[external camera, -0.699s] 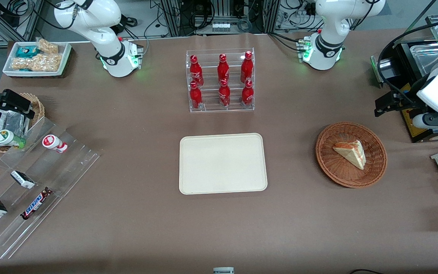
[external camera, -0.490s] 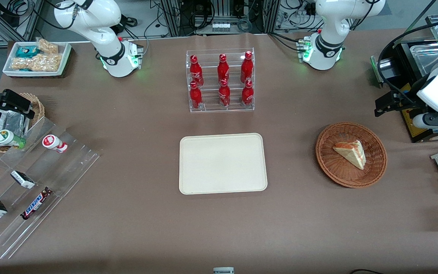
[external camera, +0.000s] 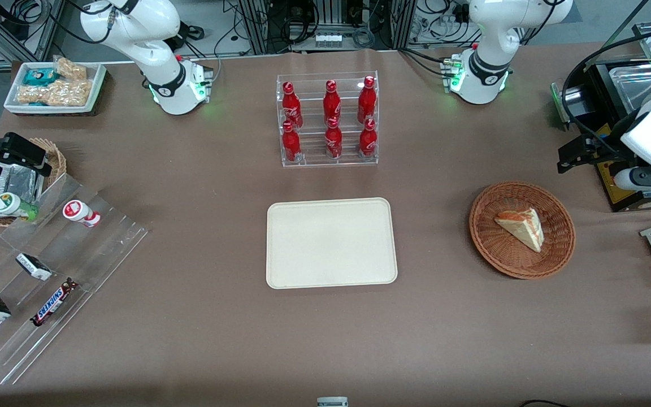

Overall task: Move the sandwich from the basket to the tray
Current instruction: 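Move the left gripper from rest toward the wicker basket, then lower the open left gripper over the sandwich in the basket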

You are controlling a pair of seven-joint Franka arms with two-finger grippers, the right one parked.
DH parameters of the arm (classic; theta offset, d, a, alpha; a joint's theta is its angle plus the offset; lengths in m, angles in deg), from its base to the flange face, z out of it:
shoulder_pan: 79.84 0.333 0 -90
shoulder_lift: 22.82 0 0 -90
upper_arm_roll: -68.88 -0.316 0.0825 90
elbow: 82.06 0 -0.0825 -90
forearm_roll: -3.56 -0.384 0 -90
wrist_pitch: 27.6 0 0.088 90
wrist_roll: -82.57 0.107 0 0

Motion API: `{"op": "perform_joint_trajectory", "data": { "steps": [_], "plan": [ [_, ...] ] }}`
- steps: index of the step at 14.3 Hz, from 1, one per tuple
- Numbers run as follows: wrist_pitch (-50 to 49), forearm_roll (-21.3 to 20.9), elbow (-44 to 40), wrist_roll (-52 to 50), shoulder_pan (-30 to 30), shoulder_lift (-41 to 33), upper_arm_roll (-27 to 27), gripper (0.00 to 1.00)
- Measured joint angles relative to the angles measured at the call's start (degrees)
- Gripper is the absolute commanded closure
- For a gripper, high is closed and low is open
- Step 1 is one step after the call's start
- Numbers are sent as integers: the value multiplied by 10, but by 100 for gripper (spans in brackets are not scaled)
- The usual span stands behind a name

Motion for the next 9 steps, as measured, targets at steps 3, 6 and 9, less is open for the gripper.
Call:
{"op": "perform_joint_trajectory", "data": {
  "steps": [3, 6, 9],
  "plan": [
    [-1, 0, 1, -5, 0, 2, 0, 0],
    [-5, 0, 21, -25, 0, 6, 1, 0],
    [6, -3, 64, -30, 1, 11, 1, 0]
  ]
}}
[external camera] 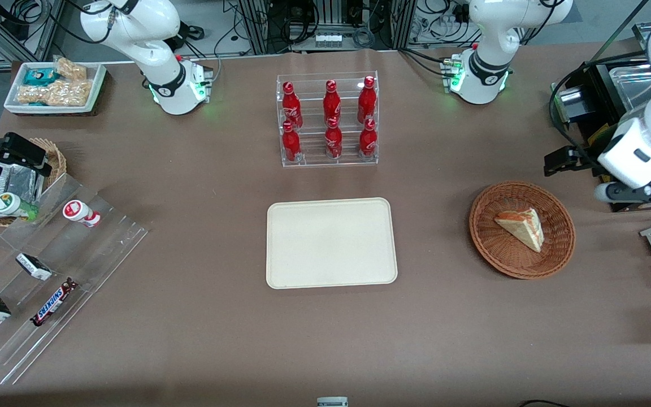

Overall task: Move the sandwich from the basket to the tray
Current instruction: 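Lower the open left gripper over the sandwich in the basket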

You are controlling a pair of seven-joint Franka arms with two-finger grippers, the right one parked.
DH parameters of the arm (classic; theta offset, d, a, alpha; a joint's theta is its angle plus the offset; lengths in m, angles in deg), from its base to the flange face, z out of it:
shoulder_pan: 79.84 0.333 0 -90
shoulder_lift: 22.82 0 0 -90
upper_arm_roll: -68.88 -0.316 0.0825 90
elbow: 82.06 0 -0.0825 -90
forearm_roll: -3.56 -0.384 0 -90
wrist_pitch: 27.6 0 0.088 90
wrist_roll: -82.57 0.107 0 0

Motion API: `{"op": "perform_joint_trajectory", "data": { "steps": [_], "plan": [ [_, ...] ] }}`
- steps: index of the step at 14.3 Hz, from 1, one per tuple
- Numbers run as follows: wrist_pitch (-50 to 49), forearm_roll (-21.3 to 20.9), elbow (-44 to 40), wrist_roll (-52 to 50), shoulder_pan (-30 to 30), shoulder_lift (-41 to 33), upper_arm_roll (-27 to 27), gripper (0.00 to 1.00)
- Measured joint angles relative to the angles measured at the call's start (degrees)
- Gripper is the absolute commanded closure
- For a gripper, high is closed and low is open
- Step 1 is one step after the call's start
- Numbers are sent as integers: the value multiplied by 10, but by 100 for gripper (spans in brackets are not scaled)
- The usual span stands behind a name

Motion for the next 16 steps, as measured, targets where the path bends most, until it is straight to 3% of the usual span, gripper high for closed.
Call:
{"op": "perform_joint_trajectory", "data": {
  "steps": [7, 11, 13, 16],
  "plan": [
    [202, -14, 199, -2, 5, 8, -19, 0],
    [362, -18, 314, -12, 7, 16, -64, 0],
    [391, -18, 334, -87, 9, 21, -72, 0],
    [432, -18, 336, -288, 5, 39, -70, 0]
  ]
}}
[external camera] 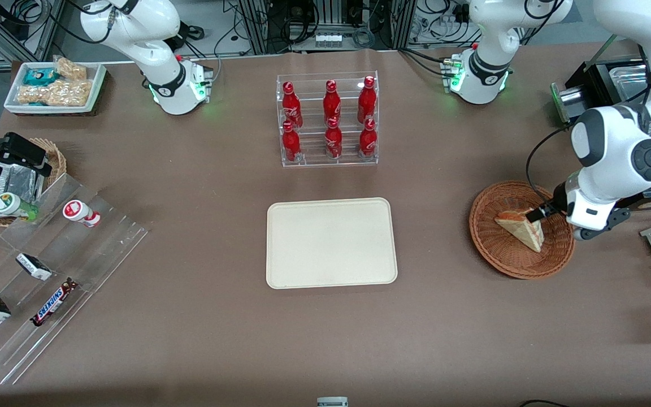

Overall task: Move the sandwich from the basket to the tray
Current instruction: 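Lower the open left gripper over the sandwich in the basket, then close the left gripper on the sandwich and lift it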

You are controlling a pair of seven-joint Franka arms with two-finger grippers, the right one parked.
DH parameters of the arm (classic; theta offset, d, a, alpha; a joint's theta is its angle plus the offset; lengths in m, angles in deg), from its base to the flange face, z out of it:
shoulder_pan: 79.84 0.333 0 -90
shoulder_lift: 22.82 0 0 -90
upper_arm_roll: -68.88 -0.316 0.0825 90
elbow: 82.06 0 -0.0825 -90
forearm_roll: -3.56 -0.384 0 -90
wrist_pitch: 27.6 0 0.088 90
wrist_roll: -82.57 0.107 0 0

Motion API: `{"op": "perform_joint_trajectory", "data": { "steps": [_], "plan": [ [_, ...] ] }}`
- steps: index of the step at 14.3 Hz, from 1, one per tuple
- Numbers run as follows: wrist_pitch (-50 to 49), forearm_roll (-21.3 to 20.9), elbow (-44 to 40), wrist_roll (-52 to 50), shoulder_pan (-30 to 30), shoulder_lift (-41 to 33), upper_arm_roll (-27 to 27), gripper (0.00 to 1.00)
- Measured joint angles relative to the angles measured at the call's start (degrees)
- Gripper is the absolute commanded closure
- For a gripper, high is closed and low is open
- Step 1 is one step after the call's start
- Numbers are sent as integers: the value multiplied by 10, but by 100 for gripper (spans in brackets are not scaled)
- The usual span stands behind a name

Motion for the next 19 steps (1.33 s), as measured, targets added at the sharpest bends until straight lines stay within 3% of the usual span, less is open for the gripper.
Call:
{"op": "perform_joint_trajectory", "data": {
  "steps": [3, 5, 8, 9, 14, 19],
  "plan": [
    [54, 0, 0, -169, -6, 28, 4, 0],
    [73, 1, 0, -215, -8, 47, 5, 2],
    [75, 12, 0, -233, -7, 70, 5, 82],
    [74, 20, 0, -233, -7, 74, 5, 92],
    [2, 25, -28, -234, -8, 70, 10, 94],
    [-116, 26, -124, -236, -12, 66, 74, 93]
  ]
}}
